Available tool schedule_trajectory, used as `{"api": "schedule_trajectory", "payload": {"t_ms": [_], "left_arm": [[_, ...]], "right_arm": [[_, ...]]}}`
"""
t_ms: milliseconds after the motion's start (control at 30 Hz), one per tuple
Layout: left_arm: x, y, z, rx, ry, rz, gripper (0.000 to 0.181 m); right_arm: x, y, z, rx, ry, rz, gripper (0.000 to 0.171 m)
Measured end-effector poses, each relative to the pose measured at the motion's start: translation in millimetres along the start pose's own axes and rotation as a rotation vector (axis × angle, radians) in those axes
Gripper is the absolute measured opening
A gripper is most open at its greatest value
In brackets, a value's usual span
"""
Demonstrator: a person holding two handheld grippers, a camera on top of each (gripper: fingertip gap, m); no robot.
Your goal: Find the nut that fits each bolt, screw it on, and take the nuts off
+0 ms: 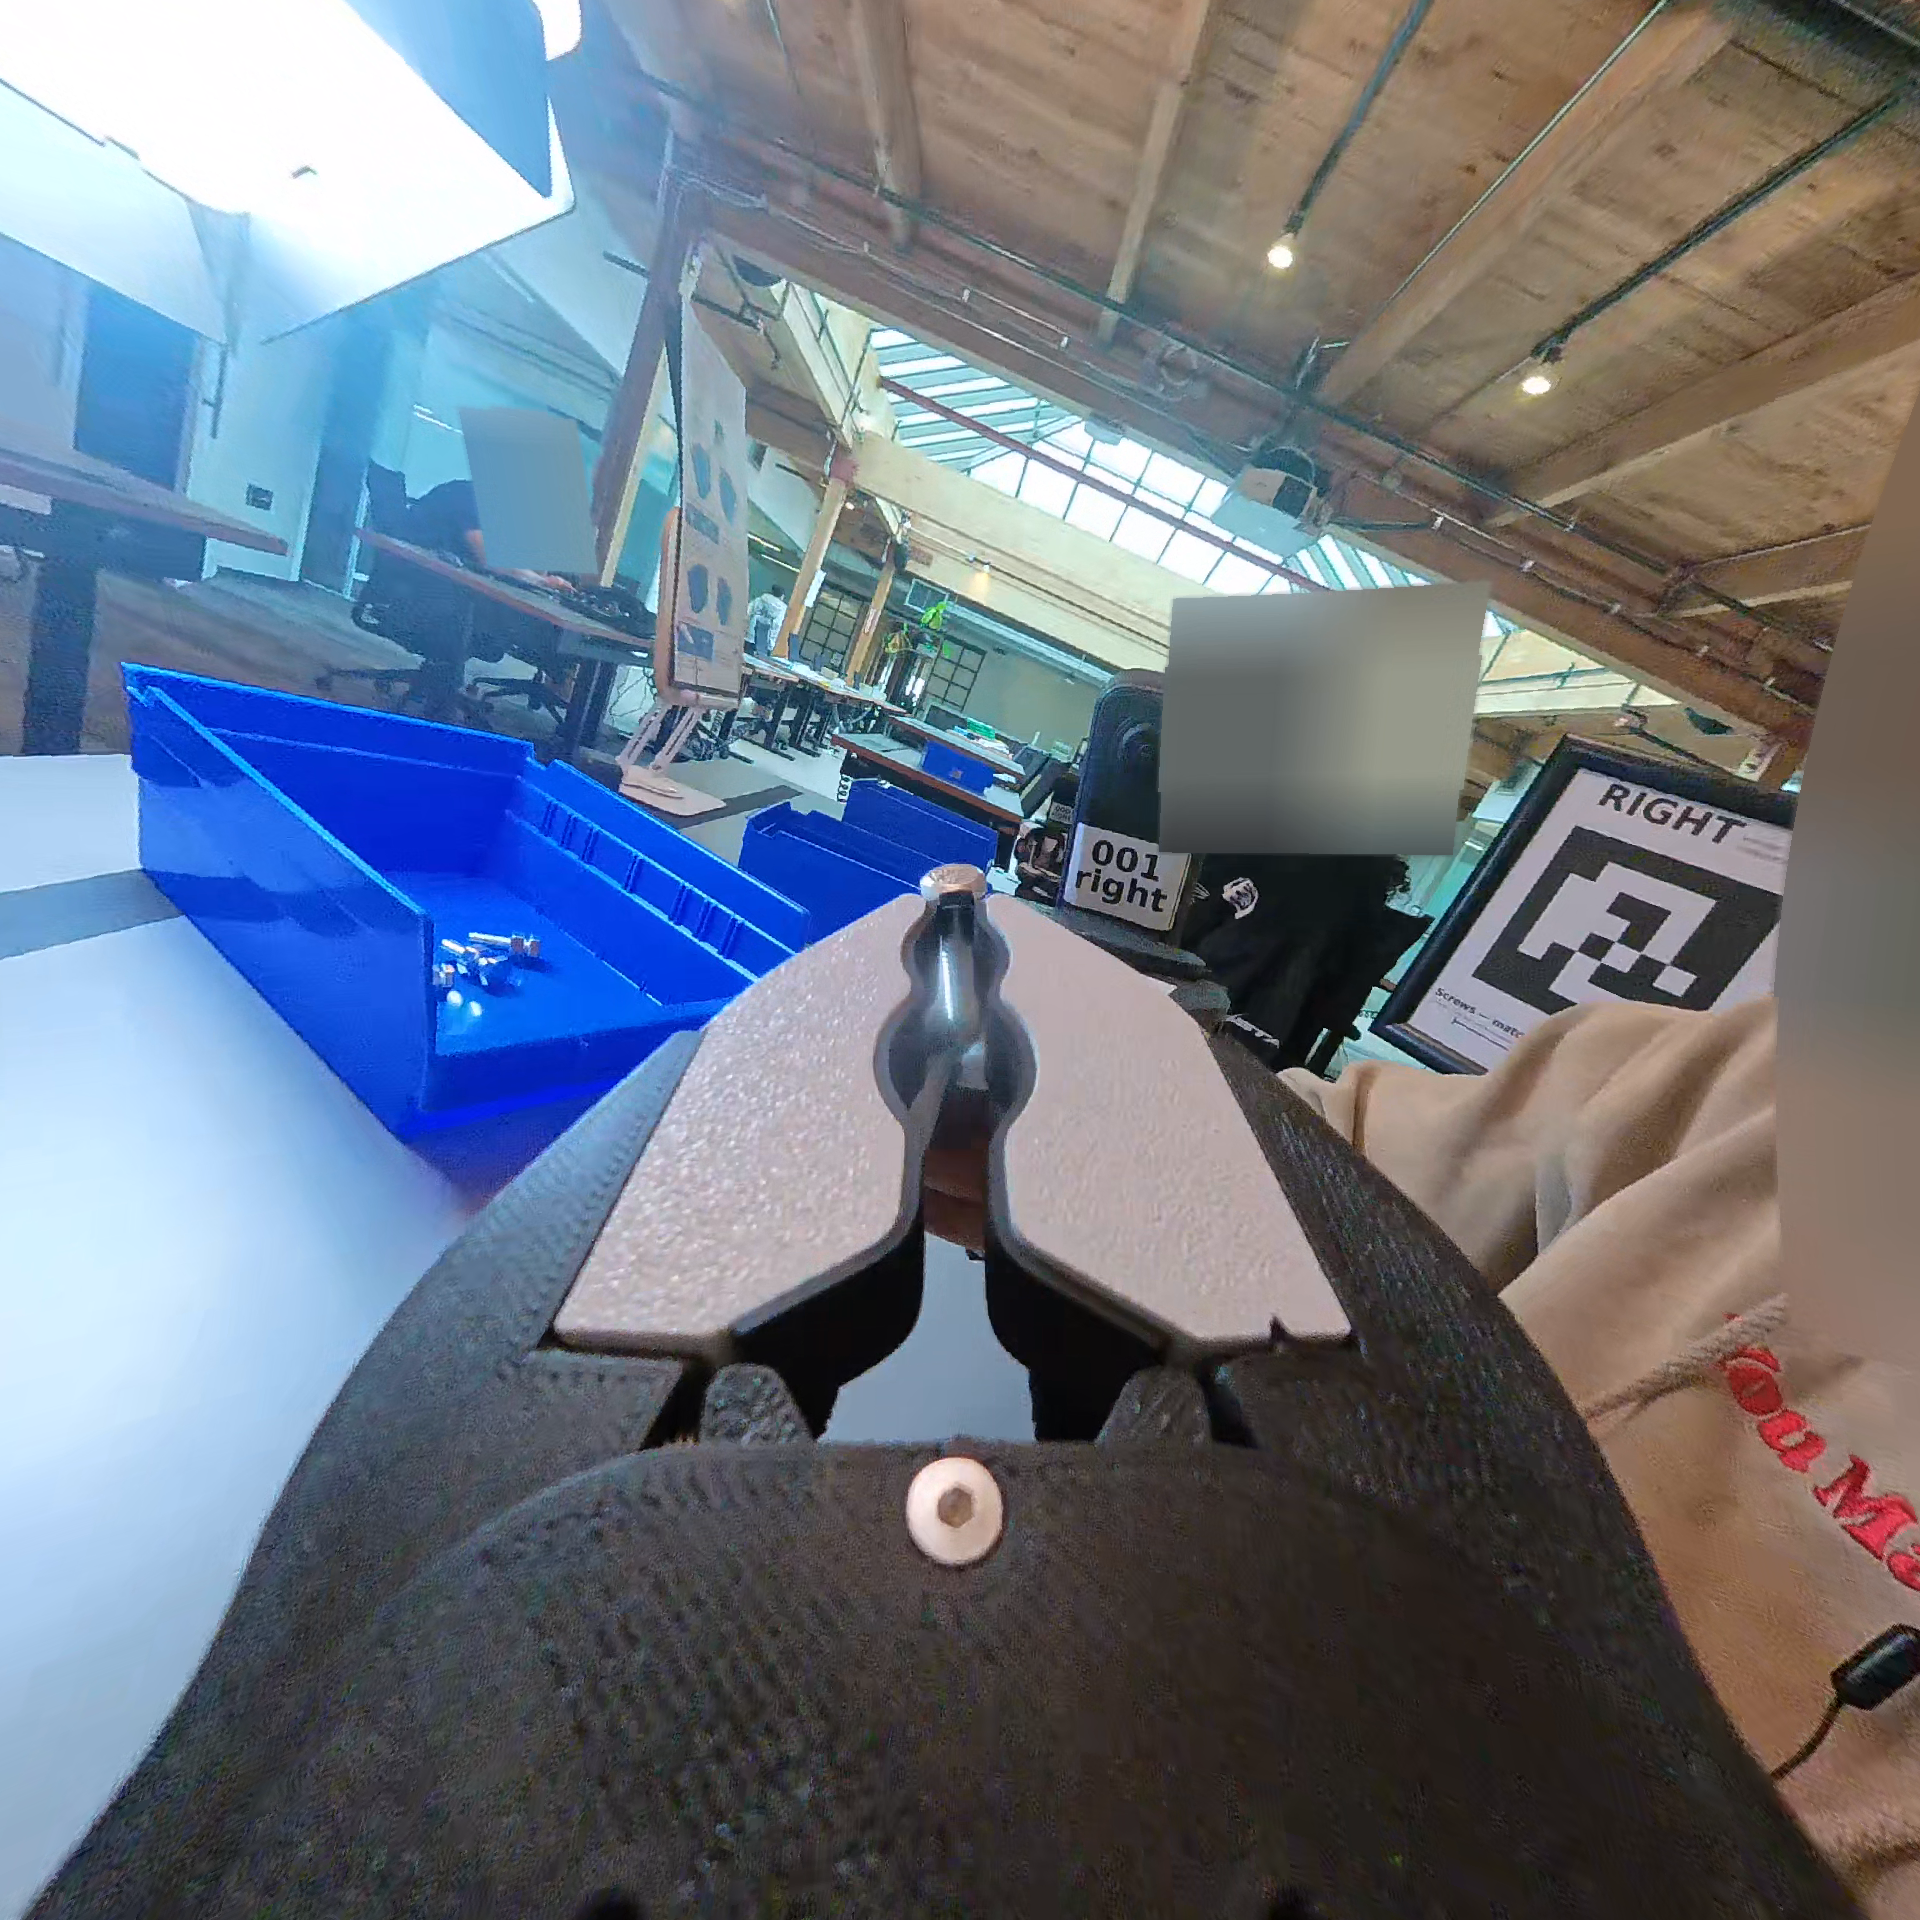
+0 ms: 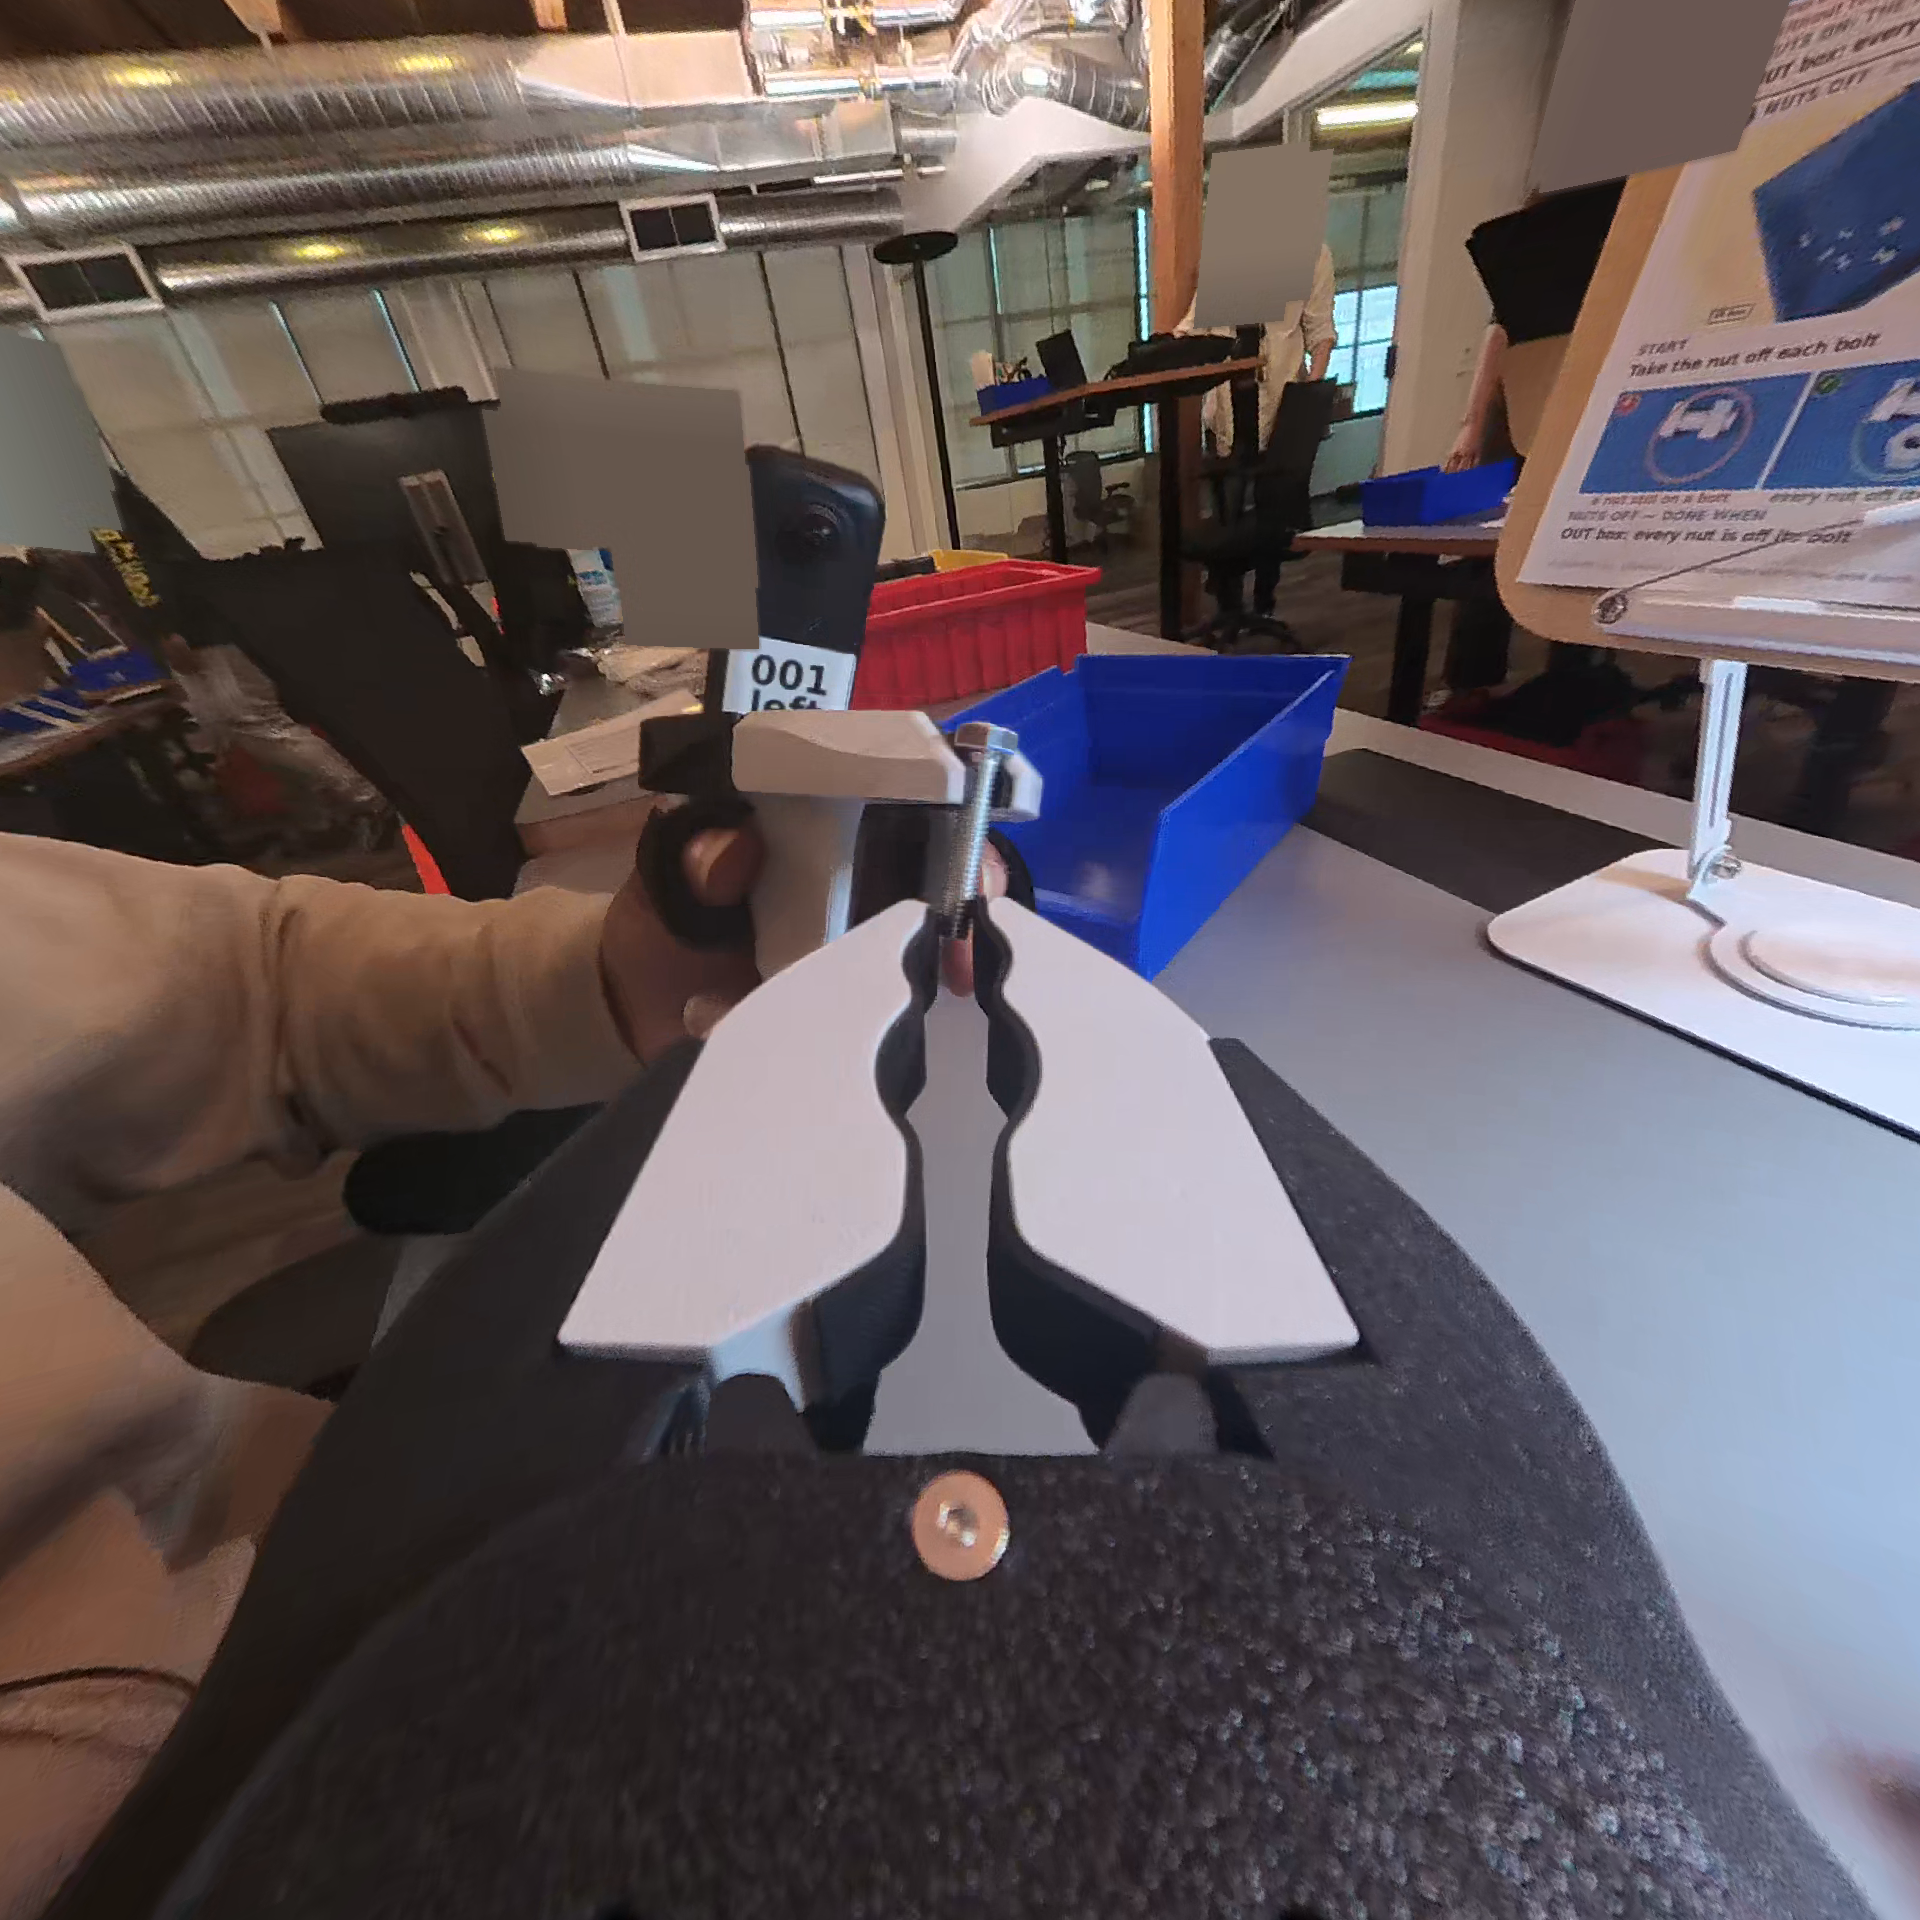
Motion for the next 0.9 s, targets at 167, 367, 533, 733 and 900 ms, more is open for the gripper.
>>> {"api": "schedule_trajectory", "payload": {"t_ms": [167, 367, 533, 733, 900], "left_arm": [[-14, -5, 1, -0.021, -0.021, 0.047, 0.0], [-35, -11, 7, 0.011, 0.091, 0.206, 0.0], [-39, -16, 14, 0.169, 0.495, 0.478, 0.022], [-86, -21, 25, 0.243, 0.822, 0.929, 0.02], [-118, -25, 25, 0.164, 0.811, 1.112, 0.013]], "right_arm": [[5, -15, -5, 0.046, -0.068, 0.011, 0.005], [1, -28, -7, 0.113, -0.18, 0.168, 0.005], [-34, -30, -22, 0.023, -0.315, 0.444, 0.005], [-79, -23, -18, 0.023, -0.462, 0.697, 0.005], [-94, -21, -4, 0.09, -0.524, 0.766, 0.005]]}}
Point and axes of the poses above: each gripper's, where its closed fingertips meet, y out along the fingers, x out of its top, z = x × y across the jaws, the point moved 2 cm from there along -y, back along the fingers, and after that the axes turned 1 degree about -x, right-handed, at the moved point
